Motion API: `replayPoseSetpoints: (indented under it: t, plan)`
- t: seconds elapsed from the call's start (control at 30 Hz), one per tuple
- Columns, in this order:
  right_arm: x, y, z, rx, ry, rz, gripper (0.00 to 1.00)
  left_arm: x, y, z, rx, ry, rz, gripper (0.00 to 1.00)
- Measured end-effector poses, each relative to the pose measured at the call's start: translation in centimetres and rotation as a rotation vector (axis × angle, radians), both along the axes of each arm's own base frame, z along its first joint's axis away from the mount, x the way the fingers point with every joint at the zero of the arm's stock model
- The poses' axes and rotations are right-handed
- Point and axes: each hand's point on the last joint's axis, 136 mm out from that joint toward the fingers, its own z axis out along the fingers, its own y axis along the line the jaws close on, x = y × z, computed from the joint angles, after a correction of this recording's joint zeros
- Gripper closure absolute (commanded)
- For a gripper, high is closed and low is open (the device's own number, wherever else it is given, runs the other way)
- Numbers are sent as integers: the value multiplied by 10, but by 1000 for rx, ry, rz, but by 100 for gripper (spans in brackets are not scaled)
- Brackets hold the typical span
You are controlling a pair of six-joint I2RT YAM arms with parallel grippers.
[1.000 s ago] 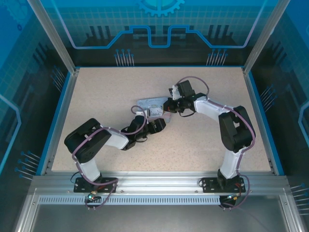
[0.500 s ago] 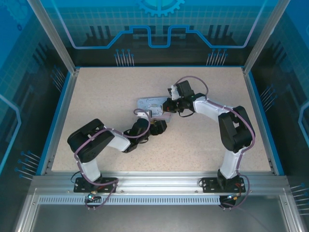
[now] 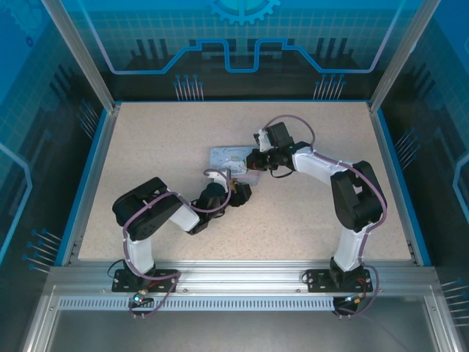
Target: Unlock a padlock with a key
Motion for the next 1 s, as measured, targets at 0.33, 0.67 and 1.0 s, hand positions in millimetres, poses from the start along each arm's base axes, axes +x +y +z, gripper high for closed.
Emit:
replayPoseSetpoints:
  t: [0.33, 0.67, 1.0]
  plan:
    - [0, 2, 0, -5, -7, 5, 100, -5, 1, 6, -22, -11, -7, 45]
    - [-1, 2, 0, -5, -7, 5, 100, -5, 1, 10, -35, -13, -3, 50]
    - [-1, 2, 0, -6, -9, 7, 100, 1, -3, 6, -41, 23, 15, 46]
